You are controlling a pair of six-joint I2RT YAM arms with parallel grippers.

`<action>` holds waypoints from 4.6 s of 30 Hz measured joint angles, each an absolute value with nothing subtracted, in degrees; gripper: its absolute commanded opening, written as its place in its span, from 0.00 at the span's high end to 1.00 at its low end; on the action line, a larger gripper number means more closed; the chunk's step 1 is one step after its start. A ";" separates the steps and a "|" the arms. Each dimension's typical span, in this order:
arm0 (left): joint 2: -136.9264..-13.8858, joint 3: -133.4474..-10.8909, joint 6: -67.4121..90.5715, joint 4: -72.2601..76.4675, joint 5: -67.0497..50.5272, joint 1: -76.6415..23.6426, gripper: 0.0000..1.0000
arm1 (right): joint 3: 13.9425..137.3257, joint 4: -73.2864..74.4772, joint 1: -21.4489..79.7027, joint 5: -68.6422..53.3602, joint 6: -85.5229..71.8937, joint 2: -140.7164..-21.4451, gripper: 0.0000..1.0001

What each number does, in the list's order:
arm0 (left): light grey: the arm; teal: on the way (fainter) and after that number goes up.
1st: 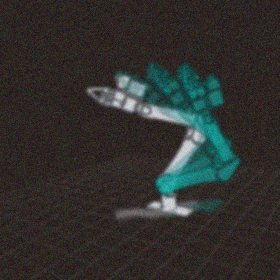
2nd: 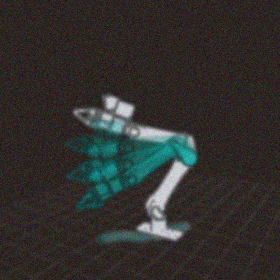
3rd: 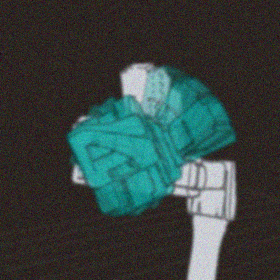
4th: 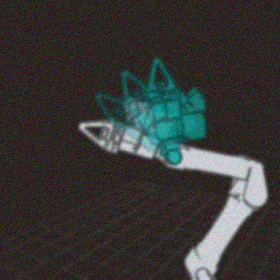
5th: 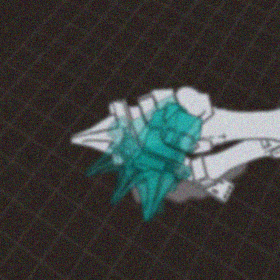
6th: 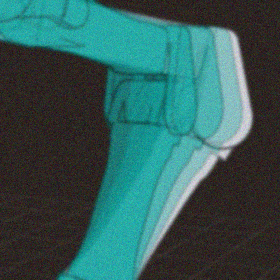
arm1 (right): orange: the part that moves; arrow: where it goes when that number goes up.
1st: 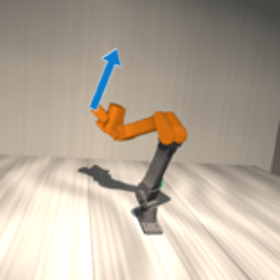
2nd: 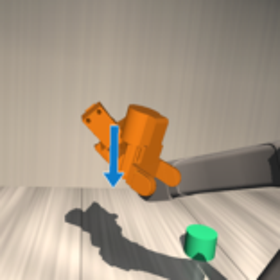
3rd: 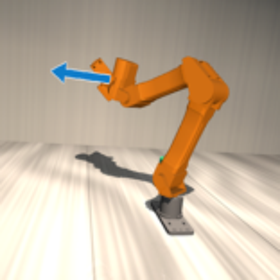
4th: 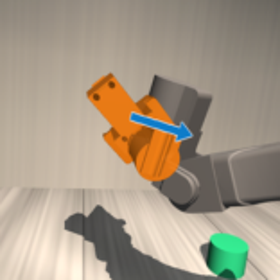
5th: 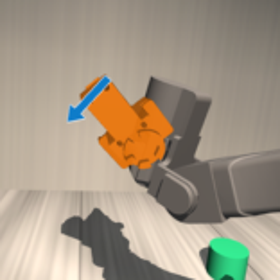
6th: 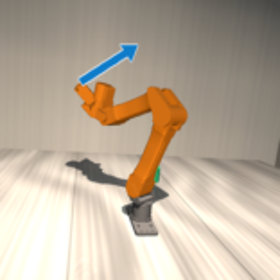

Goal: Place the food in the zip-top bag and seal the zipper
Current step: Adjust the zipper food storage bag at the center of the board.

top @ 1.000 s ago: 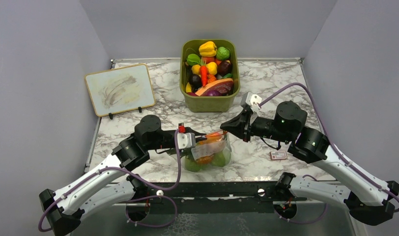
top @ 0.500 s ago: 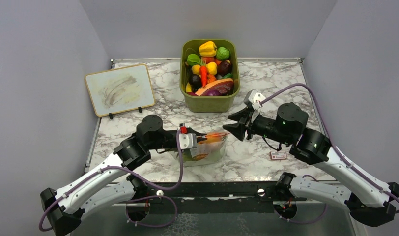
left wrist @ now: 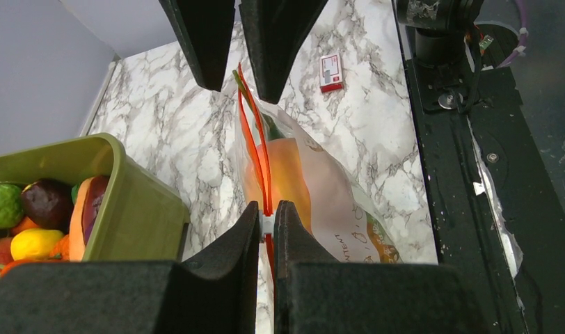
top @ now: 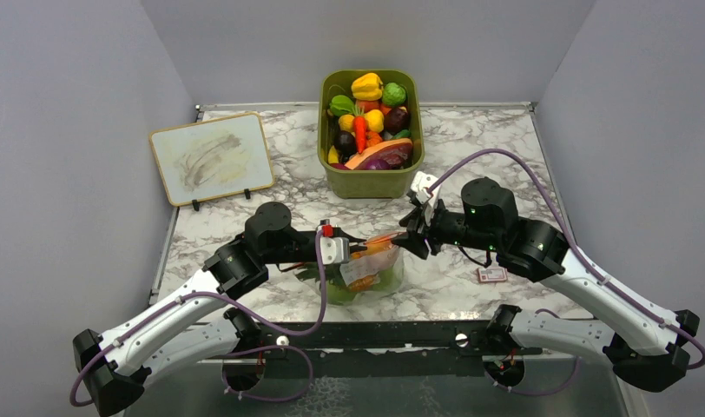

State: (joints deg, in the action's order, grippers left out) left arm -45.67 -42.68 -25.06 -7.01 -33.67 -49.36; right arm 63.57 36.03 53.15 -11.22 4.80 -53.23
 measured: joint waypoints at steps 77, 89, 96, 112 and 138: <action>-45.71 -39.86 -24.08 -4.82 -34.00 -49.39 1.00 | 49.01 27.18 53.58 6.63 -17.32 -26.59 0.99; -45.12 -38.83 -21.34 -3.20 -33.98 -49.41 1.00 | 48.21 28.36 53.56 -8.01 -16.60 -39.94 0.99; -44.86 -38.81 -21.32 -2.85 -33.76 -49.50 1.00 | 51.64 32.01 53.58 -3.84 -15.59 -37.32 0.99; -44.21 -37.65 -19.97 -1.69 -33.78 -49.60 1.00 | 52.69 27.79 53.54 -16.25 -10.44 -50.41 0.99; -44.45 -37.54 -20.01 -0.78 -33.82 -49.58 1.00 | 59.77 32.62 53.56 -11.51 -7.64 -50.48 0.65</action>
State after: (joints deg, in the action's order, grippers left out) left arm -44.45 -37.54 -20.01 -0.78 -33.82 -49.58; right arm 59.77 32.62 53.56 -11.51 -7.64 -50.48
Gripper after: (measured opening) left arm 0.084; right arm 0.381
